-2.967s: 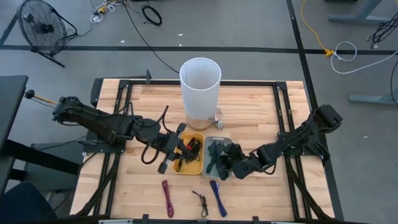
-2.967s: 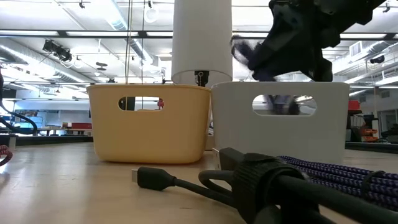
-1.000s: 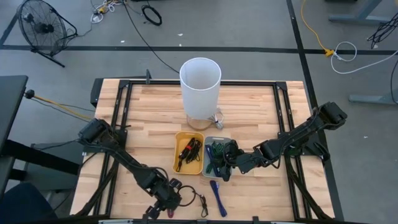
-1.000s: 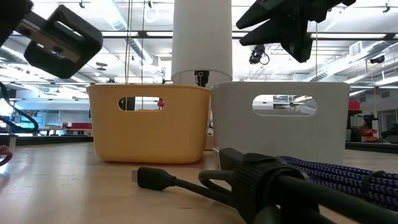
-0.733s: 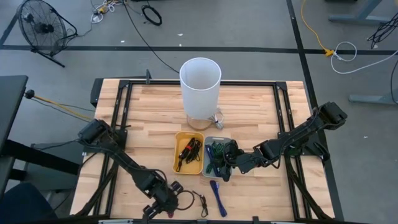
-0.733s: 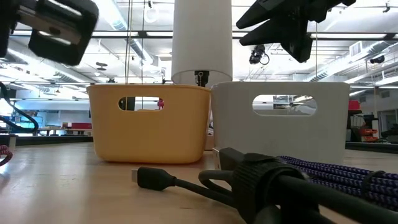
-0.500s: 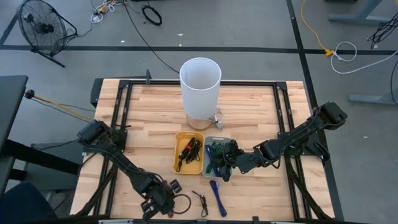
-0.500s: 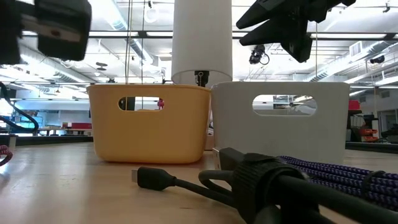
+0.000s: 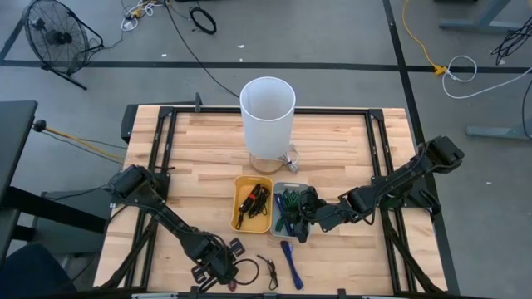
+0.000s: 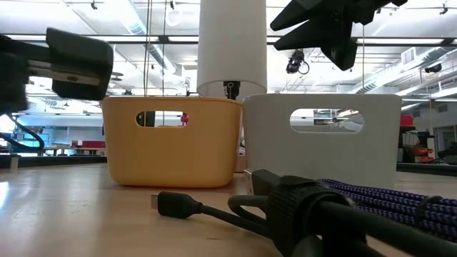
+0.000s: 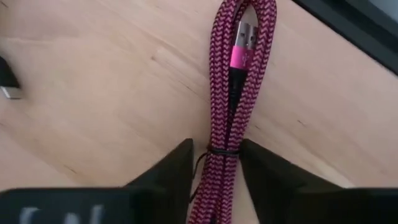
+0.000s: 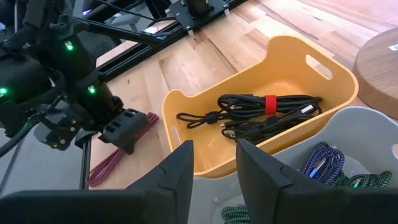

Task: Pick & Place USB Port
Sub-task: Put the pink and black charger cable into the gray bin

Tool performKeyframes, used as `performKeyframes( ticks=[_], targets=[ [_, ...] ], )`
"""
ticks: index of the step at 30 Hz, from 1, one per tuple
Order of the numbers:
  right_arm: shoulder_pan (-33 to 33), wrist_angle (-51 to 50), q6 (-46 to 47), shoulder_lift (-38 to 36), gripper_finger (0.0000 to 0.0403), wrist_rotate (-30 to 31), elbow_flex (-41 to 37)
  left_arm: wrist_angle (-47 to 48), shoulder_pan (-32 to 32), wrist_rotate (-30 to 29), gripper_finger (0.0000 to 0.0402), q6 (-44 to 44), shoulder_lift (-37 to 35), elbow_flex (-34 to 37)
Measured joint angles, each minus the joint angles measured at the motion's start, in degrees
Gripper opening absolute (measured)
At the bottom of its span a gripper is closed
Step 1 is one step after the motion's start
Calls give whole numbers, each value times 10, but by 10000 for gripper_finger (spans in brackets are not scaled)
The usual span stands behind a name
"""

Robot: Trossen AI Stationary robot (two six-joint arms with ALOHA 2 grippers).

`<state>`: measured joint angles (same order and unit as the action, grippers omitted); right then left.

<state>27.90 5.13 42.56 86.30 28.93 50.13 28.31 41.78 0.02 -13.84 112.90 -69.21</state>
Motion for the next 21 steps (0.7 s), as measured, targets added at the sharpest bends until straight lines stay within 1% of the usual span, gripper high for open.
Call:
performKeyframes(
  ticks=[2, 4, 5, 7, 10, 14, 16, 21],
  targets=[
    [0, 0, 0, 0, 119, 0, 0, 1, -2, 7, 98, 13, -3, 1],
    [0, 0, 0, 0, 119, 0, 0, 0, -1, 14, 40, 26, -9, 1],
    [0, 0, -1, 0, 119, 0, 0, -1, -1, 19, 27, 31, -14, 1],
    [0, 0, -1, 0, 119, 0, 0, -8, 0, 19, 26, 53, -20, 3],
    [0, 0, -2, 0, 119, 0, 0, -43, 9, -15, 26, 99, -37, 4],
    [0, 0, -8, 0, 119, 0, 0, -111, 19, -70, 26, 164, -95, 2],
    [0, 2, -10, 0, 119, 0, 0, -126, 23, -109, 26, 163, -128, 3],
    [0, 3, -11, 0, 119, -1, 0, -163, 21, -228, 26, 118, -231, 3]
  ],
)
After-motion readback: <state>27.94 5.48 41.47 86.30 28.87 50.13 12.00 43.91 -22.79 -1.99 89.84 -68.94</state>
